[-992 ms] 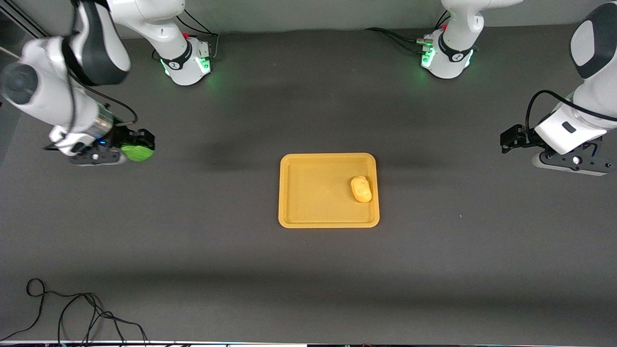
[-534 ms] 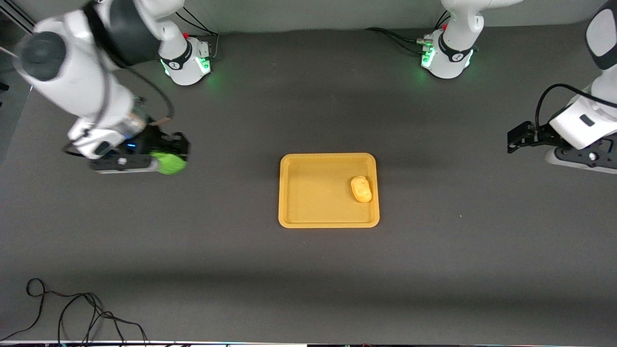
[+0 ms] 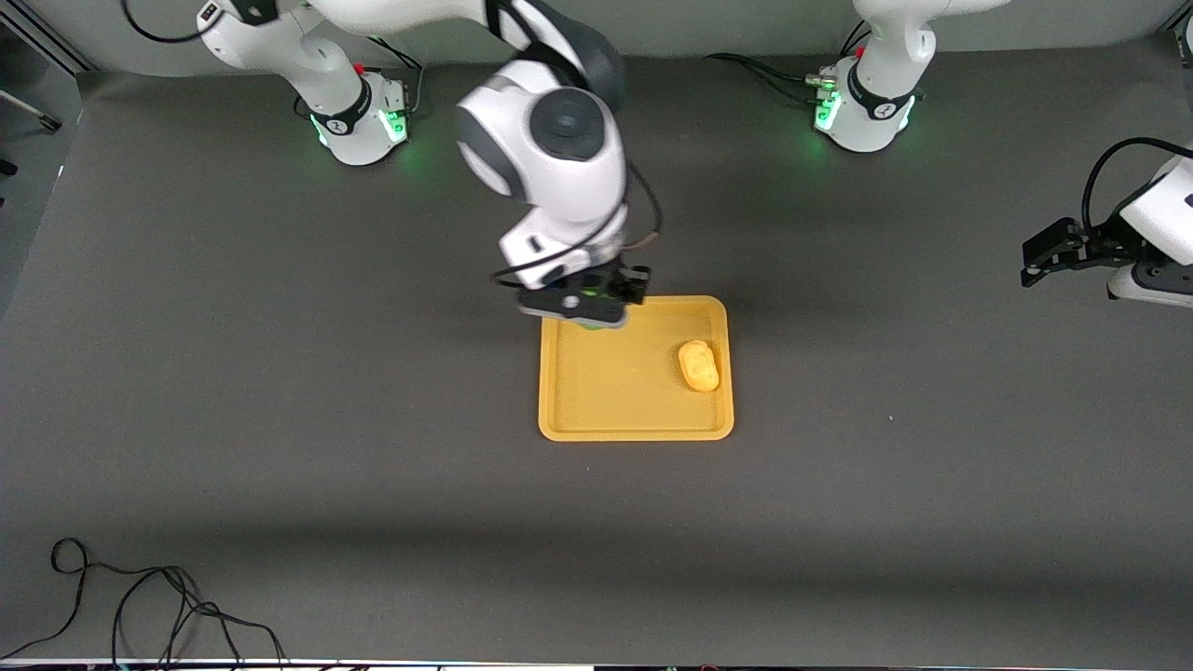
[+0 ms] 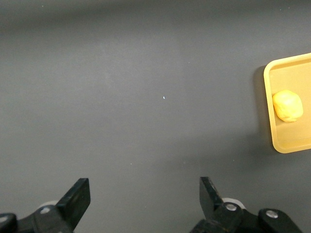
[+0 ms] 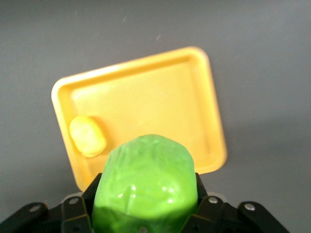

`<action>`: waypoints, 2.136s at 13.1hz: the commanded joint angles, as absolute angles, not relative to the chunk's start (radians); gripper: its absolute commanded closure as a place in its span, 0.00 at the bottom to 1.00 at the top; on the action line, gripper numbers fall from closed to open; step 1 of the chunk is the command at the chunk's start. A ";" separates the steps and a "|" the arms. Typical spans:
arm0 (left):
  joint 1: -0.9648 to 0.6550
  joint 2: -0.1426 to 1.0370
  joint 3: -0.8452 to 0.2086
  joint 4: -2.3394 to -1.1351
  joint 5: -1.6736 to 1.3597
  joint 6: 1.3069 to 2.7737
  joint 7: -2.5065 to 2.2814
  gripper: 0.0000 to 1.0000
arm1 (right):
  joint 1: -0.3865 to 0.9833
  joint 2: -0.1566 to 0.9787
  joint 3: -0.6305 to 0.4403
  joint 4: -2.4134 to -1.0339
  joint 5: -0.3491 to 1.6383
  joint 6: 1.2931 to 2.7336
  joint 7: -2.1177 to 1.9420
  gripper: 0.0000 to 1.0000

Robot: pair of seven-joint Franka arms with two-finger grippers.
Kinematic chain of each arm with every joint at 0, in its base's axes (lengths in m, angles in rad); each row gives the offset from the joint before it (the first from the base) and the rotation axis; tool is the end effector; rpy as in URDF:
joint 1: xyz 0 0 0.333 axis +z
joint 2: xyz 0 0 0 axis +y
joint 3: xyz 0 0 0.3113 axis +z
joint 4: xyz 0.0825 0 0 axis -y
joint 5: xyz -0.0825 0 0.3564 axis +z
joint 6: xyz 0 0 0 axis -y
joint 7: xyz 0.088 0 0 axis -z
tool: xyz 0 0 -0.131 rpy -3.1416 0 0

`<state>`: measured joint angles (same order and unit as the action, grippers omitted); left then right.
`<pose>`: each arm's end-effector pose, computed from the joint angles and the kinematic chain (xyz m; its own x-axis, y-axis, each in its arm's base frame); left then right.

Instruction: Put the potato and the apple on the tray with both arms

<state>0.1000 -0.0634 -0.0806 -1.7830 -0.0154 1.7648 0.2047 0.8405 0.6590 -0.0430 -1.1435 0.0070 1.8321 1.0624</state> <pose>0.5211 0.0074 0.5507 0.9823 -0.1814 0.0461 -0.1816 -0.9834 0.0008 0.4920 0.5167 0.3990 0.9665 -0.2545 0.0317 -0.2541 -0.9670 -0.0168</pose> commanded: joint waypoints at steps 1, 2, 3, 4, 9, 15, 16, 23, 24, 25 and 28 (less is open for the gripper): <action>0.103 -0.075 -0.081 -1.781 -0.023 1.749 0.222 0.00 | 0.867 0.846 -0.057 -1.022 -0.006 1.932 1.132 0.52; 0.103 -0.075 -0.081 -1.779 -0.023 1.747 0.222 0.00 | 0.867 0.882 -0.057 -1.041 -0.023 1.984 1.134 0.52; 0.103 -0.075 -0.081 -1.779 -0.023 1.747 0.222 0.00 | 0.865 0.899 -0.058 -1.081 -0.035 2.050 1.134 0.52; 0.103 -0.075 -0.081 -1.779 -0.021 1.746 0.222 0.00 | 0.862 0.899 -0.058 -1.136 -0.035 2.131 1.134 0.52; 0.101 -0.075 -0.081 -1.779 -0.021 1.743 0.222 0.00 | 0.853 0.968 -0.063 -1.218 -0.057 2.276 1.127 0.52; 0.103 -0.074 -0.081 -1.779 -0.021 1.743 0.224 0.00 | 0.819 0.945 -0.066 -1.213 -0.048 2.251 1.117 0.00; 0.103 -0.072 -0.081 -1.779 -0.020 1.743 0.224 0.00 | 0.819 0.901 -0.064 -1.206 -0.046 2.176 1.117 0.00; 0.103 -0.074 -0.080 -1.786 0.003 1.743 0.224 0.00 | 0.793 0.537 -0.071 -1.181 -0.035 1.712 1.083 0.00; 0.103 -0.072 -0.080 -1.784 0.003 1.744 0.222 0.00 | 0.767 0.497 -0.071 -1.186 -0.035 1.648 1.012 0.00; 0.101 -0.069 -0.080 -1.784 0.003 1.746 0.219 0.00 | 0.741 0.467 -0.071 -1.187 -0.035 1.588 0.943 0.00; 0.103 -0.069 -0.081 -1.790 0.003 1.741 0.221 0.00 | 0.603 0.343 -0.064 -1.273 -0.022 1.537 0.734 0.00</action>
<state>0.1001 -0.0624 -0.0799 -1.7858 -0.0088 1.7560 0.2065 0.6843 0.4448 -0.0754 -1.1574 -0.0379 1.5358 0.8666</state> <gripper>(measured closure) 0.000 0.000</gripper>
